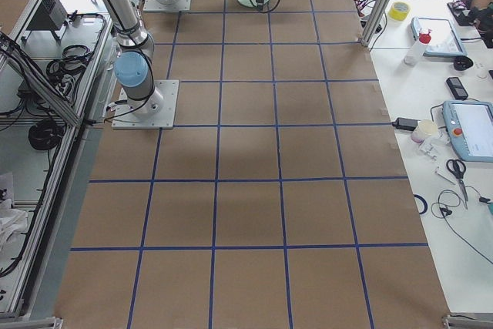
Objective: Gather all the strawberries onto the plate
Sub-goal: 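Carry the strawberry onto the plate, release it, and raise the left gripper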
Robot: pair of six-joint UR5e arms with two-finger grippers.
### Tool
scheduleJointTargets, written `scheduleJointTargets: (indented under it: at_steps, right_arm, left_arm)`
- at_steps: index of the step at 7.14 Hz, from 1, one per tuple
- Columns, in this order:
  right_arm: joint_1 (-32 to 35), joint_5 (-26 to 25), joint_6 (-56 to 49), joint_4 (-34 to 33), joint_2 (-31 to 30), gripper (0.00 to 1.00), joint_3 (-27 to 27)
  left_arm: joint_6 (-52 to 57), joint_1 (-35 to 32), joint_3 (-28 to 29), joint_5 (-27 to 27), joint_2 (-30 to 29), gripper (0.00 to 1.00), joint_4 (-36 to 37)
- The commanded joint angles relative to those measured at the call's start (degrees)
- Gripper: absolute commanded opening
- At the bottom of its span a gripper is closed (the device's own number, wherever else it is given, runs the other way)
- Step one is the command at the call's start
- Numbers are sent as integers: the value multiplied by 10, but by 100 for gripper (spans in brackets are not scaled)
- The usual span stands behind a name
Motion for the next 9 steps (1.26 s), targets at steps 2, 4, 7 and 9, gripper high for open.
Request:
scheduleJointTargets:
  at_steps: [2, 4, 7, 9]
  right_arm:
    - [1, 8, 29, 3, 0, 100, 12]
    - [-2, 25, 29, -4, 3, 100, 17]
    - [-54, 23, 25, -26, 2, 100, 18]
    - [-49, 23, 24, -26, 2, 100, 17]
  left_arm:
    - [8, 10, -17, -5, -19, 43, 26]
    - [1, 7, 12, -1, 4, 100, 23]
    - [-77, -43, 213, 1, 77, 100, -266]
    - [-158, -98, 292, -2, 122, 100, -368]
